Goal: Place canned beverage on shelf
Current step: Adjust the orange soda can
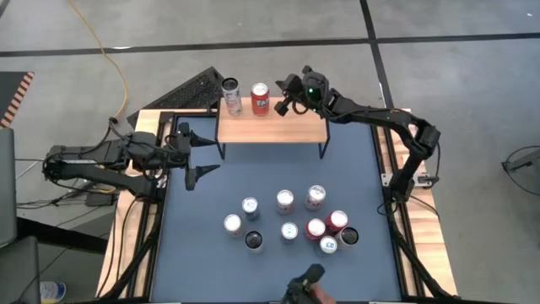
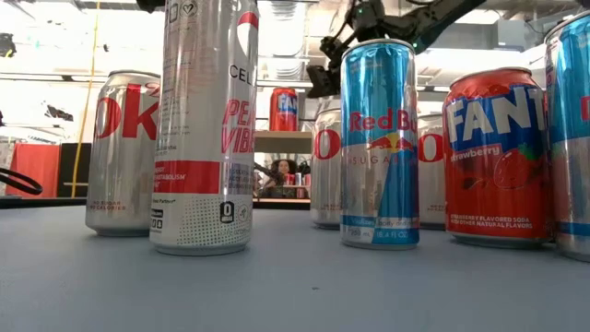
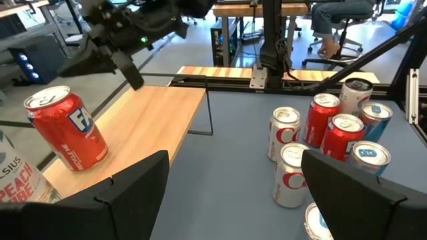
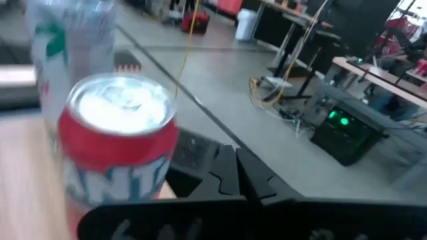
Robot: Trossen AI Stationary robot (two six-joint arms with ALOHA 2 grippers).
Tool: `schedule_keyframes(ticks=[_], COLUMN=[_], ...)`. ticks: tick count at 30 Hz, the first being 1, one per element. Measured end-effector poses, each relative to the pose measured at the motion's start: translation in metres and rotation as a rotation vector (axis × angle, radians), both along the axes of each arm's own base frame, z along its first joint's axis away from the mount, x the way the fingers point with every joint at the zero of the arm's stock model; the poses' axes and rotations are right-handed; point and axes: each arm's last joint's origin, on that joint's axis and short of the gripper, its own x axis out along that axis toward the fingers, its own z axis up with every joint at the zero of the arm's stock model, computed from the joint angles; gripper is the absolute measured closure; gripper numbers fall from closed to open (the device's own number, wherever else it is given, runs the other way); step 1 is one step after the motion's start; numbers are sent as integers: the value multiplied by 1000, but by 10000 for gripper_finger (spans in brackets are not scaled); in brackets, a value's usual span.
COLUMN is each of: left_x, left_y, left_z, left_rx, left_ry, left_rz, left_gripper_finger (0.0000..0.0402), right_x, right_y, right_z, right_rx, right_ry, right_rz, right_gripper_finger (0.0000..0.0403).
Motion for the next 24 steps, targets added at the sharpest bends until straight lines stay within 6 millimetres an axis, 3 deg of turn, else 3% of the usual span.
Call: schedule_keyframes(ticks=[9,24], left_x=[0,0], left_y=[0,0], left_z=[0,0], left_rx=[-2,-14], left_ry=[-1,-3], left_rz=[5,0], left_gripper_finger=[69,69], right_x=[11,23], right_y=[-5,24], right_z=[-10,-18], right_rx=[57,112], right_ry=[6,129], right_rz=[86,116], right_gripper_finger=[403,403])
